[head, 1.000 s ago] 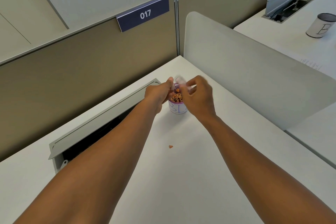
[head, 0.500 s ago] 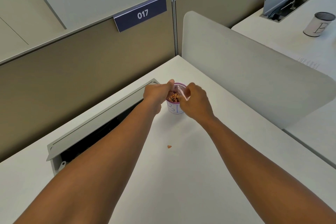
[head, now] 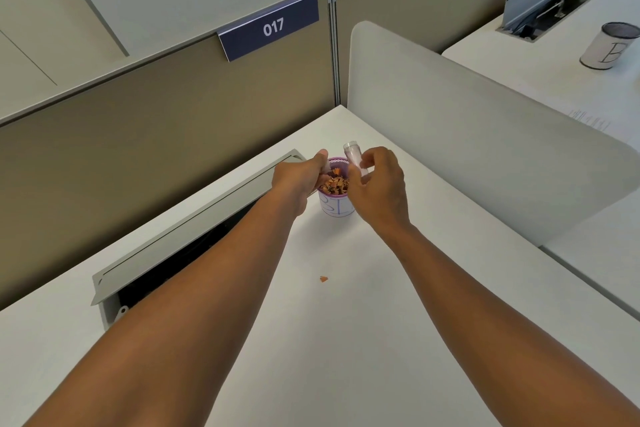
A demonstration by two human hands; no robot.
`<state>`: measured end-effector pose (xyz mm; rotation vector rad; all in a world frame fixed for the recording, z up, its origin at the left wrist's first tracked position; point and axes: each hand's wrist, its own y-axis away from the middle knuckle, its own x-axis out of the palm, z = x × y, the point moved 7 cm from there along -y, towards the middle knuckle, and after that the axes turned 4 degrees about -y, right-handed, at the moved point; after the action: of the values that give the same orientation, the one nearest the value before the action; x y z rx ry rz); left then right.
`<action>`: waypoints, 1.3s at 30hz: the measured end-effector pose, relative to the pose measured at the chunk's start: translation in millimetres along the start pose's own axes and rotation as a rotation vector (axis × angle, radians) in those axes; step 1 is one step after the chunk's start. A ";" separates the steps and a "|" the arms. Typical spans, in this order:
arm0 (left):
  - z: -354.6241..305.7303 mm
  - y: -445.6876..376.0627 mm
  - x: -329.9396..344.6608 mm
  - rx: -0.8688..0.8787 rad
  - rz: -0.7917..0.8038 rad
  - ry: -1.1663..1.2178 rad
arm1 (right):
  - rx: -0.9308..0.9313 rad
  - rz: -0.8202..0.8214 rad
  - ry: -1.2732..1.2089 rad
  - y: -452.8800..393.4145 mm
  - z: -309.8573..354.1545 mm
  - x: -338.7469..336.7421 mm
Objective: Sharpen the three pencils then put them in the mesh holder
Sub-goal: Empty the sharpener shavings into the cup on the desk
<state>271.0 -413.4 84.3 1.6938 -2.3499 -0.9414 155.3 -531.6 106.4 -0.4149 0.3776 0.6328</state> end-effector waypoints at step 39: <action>2.4 1.7 -2.6 -0.024 0.125 0.053 | 0.235 0.360 -0.072 -15.0 -5.3 32.4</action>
<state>269.6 -409.7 84.0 1.5241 -2.3684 -0.8880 187.8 -529.4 90.9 -0.0973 0.4568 0.9392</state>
